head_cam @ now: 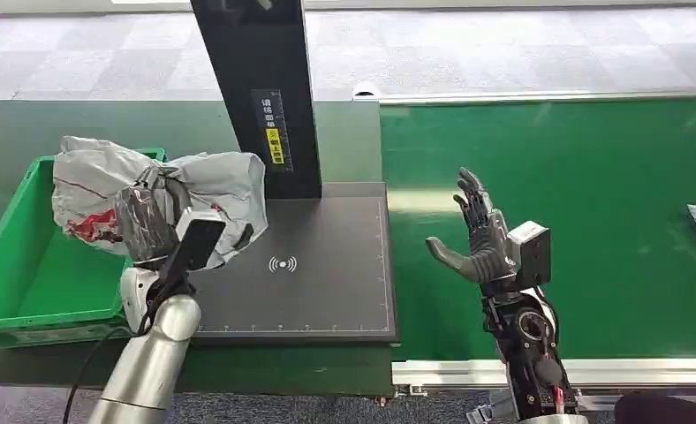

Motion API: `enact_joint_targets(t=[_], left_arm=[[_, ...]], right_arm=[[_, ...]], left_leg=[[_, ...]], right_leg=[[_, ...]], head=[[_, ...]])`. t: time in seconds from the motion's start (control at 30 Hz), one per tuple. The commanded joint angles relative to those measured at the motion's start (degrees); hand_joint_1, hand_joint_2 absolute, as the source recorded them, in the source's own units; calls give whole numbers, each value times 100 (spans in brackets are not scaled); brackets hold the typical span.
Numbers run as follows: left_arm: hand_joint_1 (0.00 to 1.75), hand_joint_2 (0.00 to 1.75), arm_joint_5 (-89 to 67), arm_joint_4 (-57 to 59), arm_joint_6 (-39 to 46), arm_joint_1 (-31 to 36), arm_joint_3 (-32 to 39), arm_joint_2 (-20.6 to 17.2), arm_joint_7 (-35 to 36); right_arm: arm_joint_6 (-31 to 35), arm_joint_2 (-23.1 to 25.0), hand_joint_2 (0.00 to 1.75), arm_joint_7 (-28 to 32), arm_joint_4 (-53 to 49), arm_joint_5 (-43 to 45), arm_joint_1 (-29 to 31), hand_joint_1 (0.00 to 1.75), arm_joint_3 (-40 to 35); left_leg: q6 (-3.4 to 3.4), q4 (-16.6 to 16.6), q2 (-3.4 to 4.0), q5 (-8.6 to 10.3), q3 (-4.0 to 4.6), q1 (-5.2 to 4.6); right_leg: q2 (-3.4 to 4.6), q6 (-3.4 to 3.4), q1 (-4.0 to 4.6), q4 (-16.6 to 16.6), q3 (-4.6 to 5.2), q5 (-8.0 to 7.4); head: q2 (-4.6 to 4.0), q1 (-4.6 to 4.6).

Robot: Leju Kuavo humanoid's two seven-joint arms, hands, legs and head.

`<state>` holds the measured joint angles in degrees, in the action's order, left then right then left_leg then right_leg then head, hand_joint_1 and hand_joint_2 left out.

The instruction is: Moved the parcel from conveyor to table for the left to box.

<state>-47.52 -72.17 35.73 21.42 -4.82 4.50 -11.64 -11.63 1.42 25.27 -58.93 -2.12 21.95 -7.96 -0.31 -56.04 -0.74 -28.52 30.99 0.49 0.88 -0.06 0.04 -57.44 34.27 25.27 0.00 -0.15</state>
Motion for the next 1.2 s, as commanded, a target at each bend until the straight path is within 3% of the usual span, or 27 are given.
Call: enact_joint_targets(t=[0.03,0.27,0.4,0.43,0.47,0.8,0.83,0.87,1.07,1.2], left_arm=[[175,175,-83,2373,-606,1015,1303,-491,638],[175,175,351,3222,-406,1390,2121,-652,586],[175,175,1219,2843,196,1338,2712,-627,-397],[175,175,1957,2365,358,1212,2903,-508,-1327],[175,175,2037,2146,391,1149,2896,-474,-1424],[175,175,2166,1844,286,1026,2782,-400,-1382],[45,175,2136,1757,242,991,2644,-398,-1422],[0,175,2089,1670,133,951,2517,-389,-1279],[0,175,1924,1423,-220,718,1960,-270,-1066],[0,175,1924,1423,-220,718,1960,-270,-1066]], right_arm=[[60,138,175,-150,-47,-365,35,0,75],[28,137,175,-171,-73,-435,13,0,78],[34,92,175,-180,-195,-406,-40,0,24],[93,100,175,-140,-324,-366,-91,0,44],[100,123,175,-161,-371,-297,-108,0,83],[128,115,175,-207,-440,-219,-137,0,96],[141,97,175,-213,-460,-197,-148,0,99],[148,79,175,-224,-495,-185,-171,0,94],[137,59,175,-242,-455,-232,-227,0,17],[137,59,175,-242,-455,-232,-227,0,17]], left_leg=[[-3,13,20,5,-16,-4],[-2,7,17,2,-11,-1],[-1,3,15,1,-6,-1],[-1,3,12,1,-5,0],[-1,4,17,1,-5,-1],[1,1,7,2,-3,0],[1,1,4,3,-1,0],[2,9,7,5,-9,-2],[1,7,-3,4,-9,-2],[1,13,1,7,-12,-4]], right_leg=[[7,1,-3,6,-8,-6],[4,1,0,2,-5,-2],[5,1,0,-1,-2,-1],[6,1,0,-1,-2,0],[7,2,0,1,-1,-1],[-1,4,0,0,-3,-1],[-1,3,0,-1,-2,0],[-9,7,-1,8,-10,-2],[-14,4,-1,6,-12,2],[-13,6,-3,9,-13,-1]], head=[[0,0],[0,0],[0,0],[0,0],[0,0],[0,2],[0,0],[-2,2],[0,0],[0,0]])
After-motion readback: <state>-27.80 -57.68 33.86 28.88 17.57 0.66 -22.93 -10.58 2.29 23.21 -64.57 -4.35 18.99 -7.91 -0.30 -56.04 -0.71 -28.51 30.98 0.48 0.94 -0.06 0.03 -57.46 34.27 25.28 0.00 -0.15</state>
